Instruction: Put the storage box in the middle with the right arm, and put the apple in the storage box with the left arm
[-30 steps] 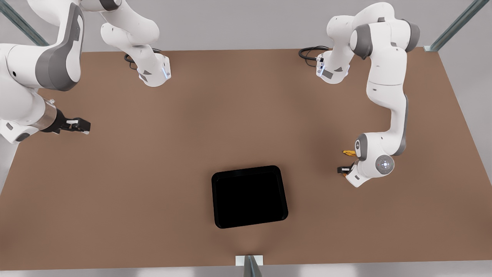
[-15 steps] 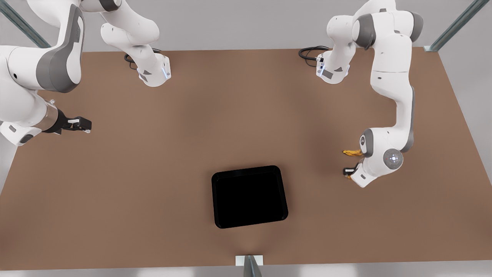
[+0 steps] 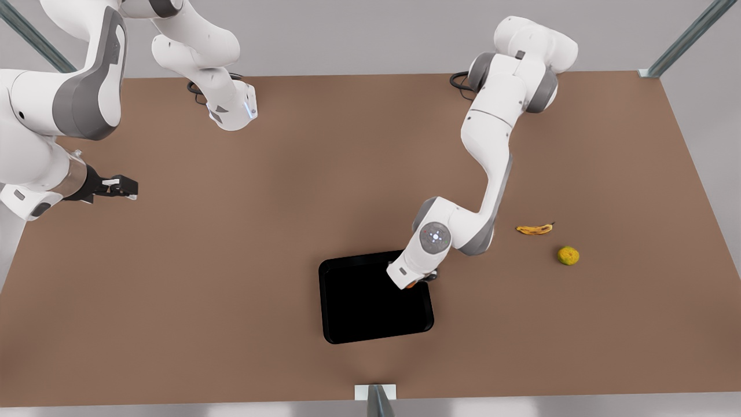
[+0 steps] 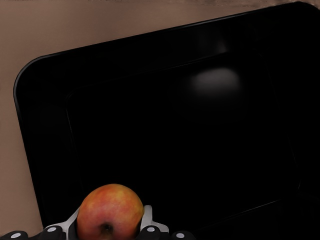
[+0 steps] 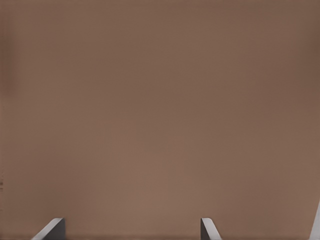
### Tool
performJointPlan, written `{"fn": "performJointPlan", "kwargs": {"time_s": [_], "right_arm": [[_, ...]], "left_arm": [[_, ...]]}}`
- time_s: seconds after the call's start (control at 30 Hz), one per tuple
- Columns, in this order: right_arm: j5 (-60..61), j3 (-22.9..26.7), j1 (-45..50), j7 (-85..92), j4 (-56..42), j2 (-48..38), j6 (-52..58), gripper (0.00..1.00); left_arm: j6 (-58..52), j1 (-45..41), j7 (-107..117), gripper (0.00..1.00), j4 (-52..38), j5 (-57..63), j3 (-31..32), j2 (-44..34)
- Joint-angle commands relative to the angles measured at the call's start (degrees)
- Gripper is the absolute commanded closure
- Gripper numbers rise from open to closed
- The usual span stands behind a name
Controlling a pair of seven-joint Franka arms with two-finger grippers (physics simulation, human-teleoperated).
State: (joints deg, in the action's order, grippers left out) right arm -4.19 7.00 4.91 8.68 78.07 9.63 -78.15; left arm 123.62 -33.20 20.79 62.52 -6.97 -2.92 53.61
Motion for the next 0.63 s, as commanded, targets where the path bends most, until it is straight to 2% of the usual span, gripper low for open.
{"fn": "performJointPlan", "kwargs": {"time_s": [0.0, 0.03, 0.13, 0.17, 0.23, 0.3, 0.33, 0.4, 0.43, 0.5, 0.6], "right_arm": [[0.1, 0.0, 0.0, 1.2, 0.0, -0.1, 0.0, 0.0], [0.1, 0.0, 0.0, 1.3, 0.0, -0.1, 0.1, 0.0], [0.1, 0.0, 0.0, 1.3, 0.0, -0.1, 0.1, 0.0], [0.1, 0.0, -0.1, 1.3, 0.0, -0.1, 0.1, 0.0], [0.0, 0.0, -0.1, 1.6, -0.2, -0.1, -0.1, 0.0], [-0.9, 0.0, -0.1, 1.3, -0.2, -0.3, -0.4, 0.0], [-0.9, 0.0, -0.1, 1.3, -0.2, -0.3, -0.4, 0.0], [-1.0, 0.0, -0.1, 1.4, -0.2, -0.5, -0.4, 0.0], [-1.0, 0.0, -0.1, 1.7, -0.2, -0.4, -0.4, 0.0], [-1.0, 0.0, -0.1, 1.8, -0.2, -0.3, -0.4, 0.0], [-1.0, 0.0, -0.1, 1.8, -0.1, -0.2, -0.4, 0.0]], "left_arm": [[6.4, 0.0, 29.0, 0.3, -1.8, -0.1, 1.1, 1.0], [6.3, 0.0, 29.0, 0.0, -1.8, 0.0, 1.7, 1.0], [2.1, 0.0, 29.3, 0.0, -1.7, 0.0, 1.7, -1.0], [-9.8, 1.4, 28.1, 0.0, -1.8, -0.1, 1.1, -5.7], [-40.3, 10.3, 10.2, 0.0, -1.9, 0.7, 0.3, -21.1], [-52.3, 11.7, -7.7, 0.0, -1.9, 1.5, -10.3, -27.8], [-56.4, 11.9, -11.5, 0.0, -1.8, 1.8, -12.6, -29.4], [-58.8, 12.5, -12.4, 0.0, -1.0, 2.7, -12.2, -31.5], [-56.1, 18.8, -12.2, 0.0, 3.5, 3.2, -3.0, -35.6], [-53.4, 19.0, -12.5, 0.0, 6.0, 5.2, -1.7, -39.5], [-55.7, 19.0, -12.5, 0.0, 5.9, 5.1, -2.1, -40.3]]}}
